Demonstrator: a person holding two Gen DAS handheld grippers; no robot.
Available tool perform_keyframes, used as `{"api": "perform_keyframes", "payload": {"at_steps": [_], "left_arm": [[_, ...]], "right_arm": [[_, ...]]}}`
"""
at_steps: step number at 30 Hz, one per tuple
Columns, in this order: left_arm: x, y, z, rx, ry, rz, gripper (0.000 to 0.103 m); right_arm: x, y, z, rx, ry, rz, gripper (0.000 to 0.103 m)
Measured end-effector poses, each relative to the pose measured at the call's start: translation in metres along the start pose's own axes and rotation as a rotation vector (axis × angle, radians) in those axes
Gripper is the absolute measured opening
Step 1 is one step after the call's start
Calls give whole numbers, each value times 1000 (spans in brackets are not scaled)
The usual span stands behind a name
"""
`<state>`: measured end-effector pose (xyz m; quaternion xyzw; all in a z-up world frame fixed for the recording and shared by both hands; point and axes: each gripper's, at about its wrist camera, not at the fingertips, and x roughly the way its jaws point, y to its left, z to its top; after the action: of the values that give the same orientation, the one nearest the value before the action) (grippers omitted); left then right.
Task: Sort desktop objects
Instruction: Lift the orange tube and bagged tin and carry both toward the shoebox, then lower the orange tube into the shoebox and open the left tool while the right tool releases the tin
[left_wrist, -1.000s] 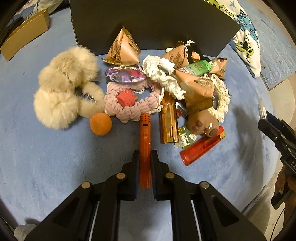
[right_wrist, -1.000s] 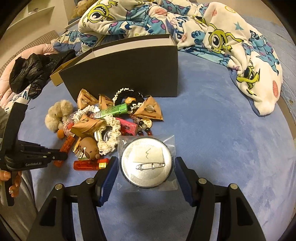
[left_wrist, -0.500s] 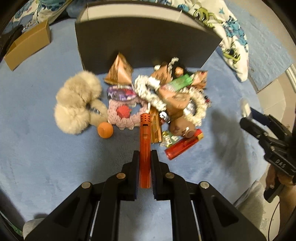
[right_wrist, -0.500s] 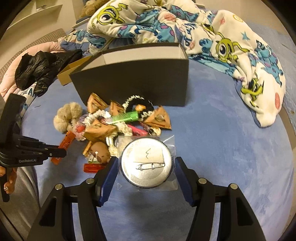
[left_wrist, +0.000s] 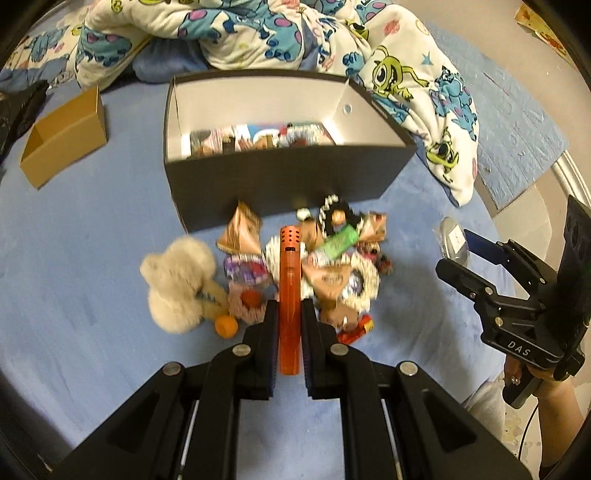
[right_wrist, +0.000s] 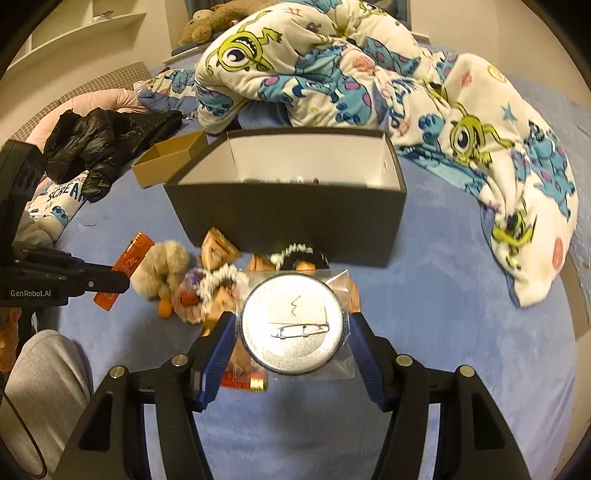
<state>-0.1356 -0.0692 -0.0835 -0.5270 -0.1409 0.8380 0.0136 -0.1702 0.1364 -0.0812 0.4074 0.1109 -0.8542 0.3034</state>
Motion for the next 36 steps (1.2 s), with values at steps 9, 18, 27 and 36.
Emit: {"api": "perform_keyframes", "payload": {"at_steps": [9, 18, 27, 36], "left_arm": [[2, 9, 55, -8, -35, 3, 11], [26, 25, 106, -14, -49, 34, 11], [64, 34, 142, -28, -41, 64, 11], [108, 46, 163, -35, -5, 109, 11]], "right_arm": [[7, 7, 56, -59, -55, 5, 63], [35, 6, 110, -90, -81, 7, 63], [76, 2, 141, -100, -72, -10, 63], [126, -22, 158, -6, -38, -14, 63]]}}
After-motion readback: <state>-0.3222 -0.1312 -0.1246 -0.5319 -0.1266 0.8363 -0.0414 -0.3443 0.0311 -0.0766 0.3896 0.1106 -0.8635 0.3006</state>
